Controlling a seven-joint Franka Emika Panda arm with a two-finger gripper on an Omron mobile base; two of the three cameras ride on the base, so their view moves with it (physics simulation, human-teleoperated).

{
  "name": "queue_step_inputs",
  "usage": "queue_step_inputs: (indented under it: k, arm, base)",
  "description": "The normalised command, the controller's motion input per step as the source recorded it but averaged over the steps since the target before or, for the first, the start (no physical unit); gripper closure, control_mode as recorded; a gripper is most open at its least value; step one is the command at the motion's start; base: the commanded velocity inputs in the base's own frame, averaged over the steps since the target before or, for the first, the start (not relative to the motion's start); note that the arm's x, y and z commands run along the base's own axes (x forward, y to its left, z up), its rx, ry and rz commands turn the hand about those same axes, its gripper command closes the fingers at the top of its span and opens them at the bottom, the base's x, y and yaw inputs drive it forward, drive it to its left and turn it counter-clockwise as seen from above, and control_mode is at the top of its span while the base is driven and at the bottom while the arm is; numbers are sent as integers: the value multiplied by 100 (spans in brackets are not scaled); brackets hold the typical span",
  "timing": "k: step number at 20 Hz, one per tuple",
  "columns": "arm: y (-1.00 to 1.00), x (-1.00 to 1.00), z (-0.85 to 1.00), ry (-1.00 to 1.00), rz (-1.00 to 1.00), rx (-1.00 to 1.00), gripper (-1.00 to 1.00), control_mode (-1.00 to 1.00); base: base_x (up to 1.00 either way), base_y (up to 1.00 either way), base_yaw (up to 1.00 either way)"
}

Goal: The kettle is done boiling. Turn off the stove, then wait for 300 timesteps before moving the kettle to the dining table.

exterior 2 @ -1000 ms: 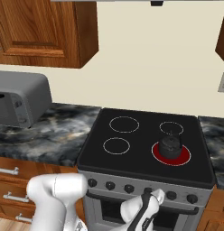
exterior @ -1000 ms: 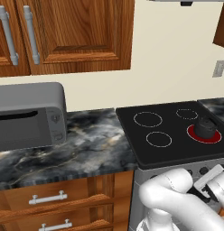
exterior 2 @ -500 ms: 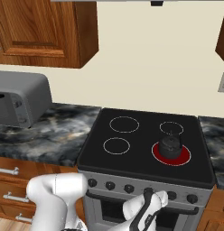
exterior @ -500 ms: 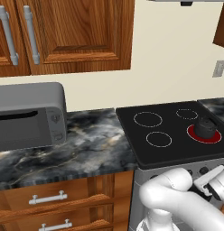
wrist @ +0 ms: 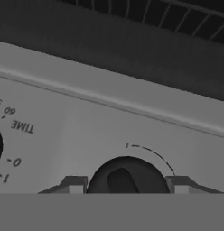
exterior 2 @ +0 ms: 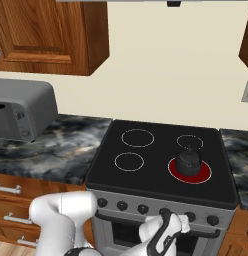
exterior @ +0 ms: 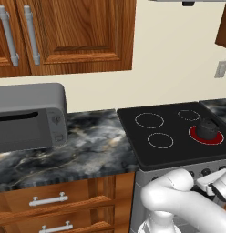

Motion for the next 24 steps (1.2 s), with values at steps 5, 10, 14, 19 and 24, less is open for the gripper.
queue_step_inputs:
  k: [5,10,14,19,24]
  arm:
    - [-9,-3,0,0,-10,26,100,-100]
    - [-6,-5,0,0,-12,26,100,-100]
    - [-5,-3,0,0,-13,26,100,-100]
    - [-13,-13,0,0,-12,25,100,-100]
    - [-15,-15,0,0,-11,25,100,-100]
  base:
    - [0,0,0]
    - [0,0,0]
    - [0,0,0]
    - [0,0,0]
    - [0,0,0]
